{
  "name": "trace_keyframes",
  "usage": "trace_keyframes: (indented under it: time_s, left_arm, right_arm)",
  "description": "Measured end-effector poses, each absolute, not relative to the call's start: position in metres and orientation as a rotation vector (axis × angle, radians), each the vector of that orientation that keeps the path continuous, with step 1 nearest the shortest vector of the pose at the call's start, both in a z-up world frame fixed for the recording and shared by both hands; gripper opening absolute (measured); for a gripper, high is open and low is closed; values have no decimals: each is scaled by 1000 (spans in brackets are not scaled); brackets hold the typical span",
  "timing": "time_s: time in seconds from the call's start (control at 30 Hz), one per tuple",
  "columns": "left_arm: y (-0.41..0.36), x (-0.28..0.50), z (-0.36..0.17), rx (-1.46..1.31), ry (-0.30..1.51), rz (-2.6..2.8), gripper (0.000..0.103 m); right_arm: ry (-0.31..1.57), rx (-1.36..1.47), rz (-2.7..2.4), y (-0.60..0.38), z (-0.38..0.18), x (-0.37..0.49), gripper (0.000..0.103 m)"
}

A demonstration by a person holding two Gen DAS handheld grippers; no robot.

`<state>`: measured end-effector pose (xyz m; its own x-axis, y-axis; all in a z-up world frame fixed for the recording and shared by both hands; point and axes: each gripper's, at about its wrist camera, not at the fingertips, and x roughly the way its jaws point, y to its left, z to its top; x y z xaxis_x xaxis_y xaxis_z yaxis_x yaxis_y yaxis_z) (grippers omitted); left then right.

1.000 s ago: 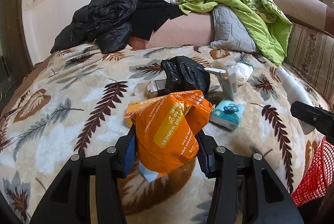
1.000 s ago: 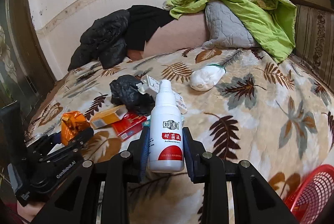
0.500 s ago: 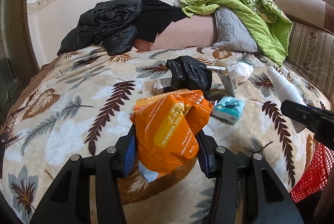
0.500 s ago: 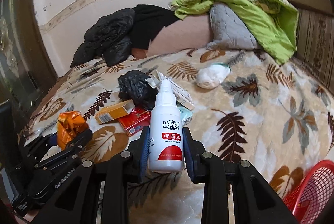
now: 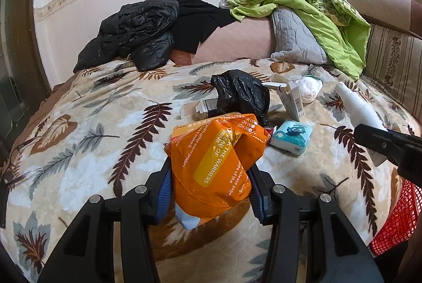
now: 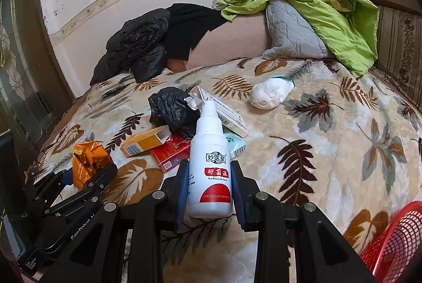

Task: Collect trash
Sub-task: 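Hold the orange wrapper in the left gripper while the right gripper grasps the white spray bottle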

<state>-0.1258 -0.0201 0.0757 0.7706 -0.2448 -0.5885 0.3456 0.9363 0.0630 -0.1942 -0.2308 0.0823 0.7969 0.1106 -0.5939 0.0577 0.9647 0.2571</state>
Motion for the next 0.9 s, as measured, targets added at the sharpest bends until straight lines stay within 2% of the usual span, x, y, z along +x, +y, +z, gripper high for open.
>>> trace_keyframes:
  time_s: [0.9]
  left_arm:
    - [-27, -129, 72, 197, 609, -328, 49]
  right_arm:
    - [648, 277, 21, -230, 82, -193, 32]
